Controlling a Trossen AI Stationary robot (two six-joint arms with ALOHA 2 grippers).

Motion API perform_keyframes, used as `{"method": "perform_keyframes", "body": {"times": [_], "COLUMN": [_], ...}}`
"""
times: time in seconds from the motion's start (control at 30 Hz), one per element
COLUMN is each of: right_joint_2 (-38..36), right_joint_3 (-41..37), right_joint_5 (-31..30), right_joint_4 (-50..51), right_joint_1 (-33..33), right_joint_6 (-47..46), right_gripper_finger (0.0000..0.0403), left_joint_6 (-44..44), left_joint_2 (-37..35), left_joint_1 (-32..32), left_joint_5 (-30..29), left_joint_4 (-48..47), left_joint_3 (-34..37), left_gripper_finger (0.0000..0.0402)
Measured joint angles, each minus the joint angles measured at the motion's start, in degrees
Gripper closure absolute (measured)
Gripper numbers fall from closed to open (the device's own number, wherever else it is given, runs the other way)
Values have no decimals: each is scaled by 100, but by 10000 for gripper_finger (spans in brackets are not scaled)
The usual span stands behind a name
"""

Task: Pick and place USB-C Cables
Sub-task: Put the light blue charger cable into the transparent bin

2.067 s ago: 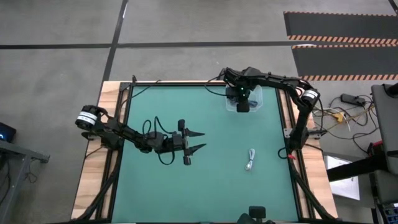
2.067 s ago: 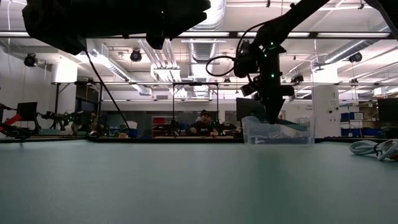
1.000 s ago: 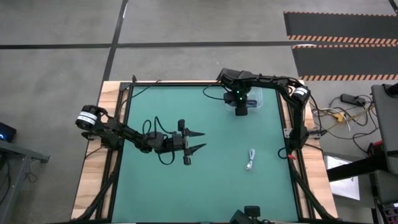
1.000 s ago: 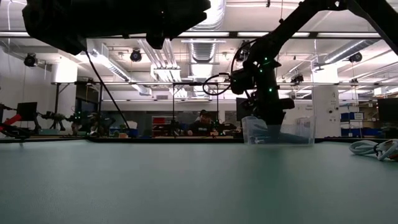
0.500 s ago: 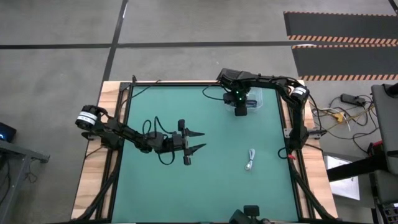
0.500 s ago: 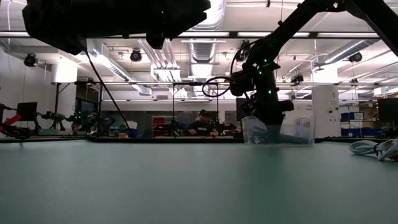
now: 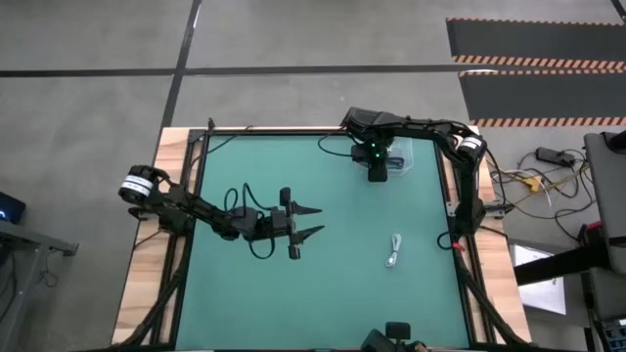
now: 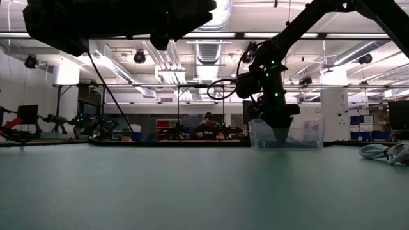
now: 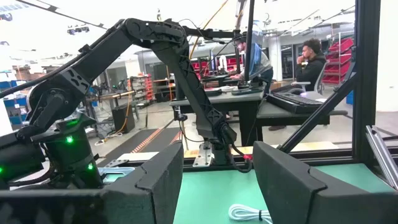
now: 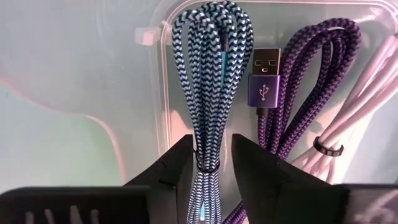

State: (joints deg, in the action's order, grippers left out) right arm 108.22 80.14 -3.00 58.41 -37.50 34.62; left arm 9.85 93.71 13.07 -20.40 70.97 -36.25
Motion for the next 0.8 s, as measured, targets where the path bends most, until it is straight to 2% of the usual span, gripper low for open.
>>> {"method": "perform_keyframes", "body": {"times": [0.5, 0.8], "right_joint_2": [-525, -1245], "right_joint_3": [268, 313], "right_joint_5": [0, 63], "right_joint_4": [405, 459], "right_joint_1": [11, 110], "right_joint_6": [-706, -2228], "right_gripper_finger": [310, 308], "left_joint_6": [-2, -13], "left_joint_2": [0, 0], "left_joint_1": [1, 1], "left_joint_5": [-2, -2], "left_joint_4": [-1, -6], "left_joint_3": [0, 0], "left_gripper_finger": [223, 223]}}
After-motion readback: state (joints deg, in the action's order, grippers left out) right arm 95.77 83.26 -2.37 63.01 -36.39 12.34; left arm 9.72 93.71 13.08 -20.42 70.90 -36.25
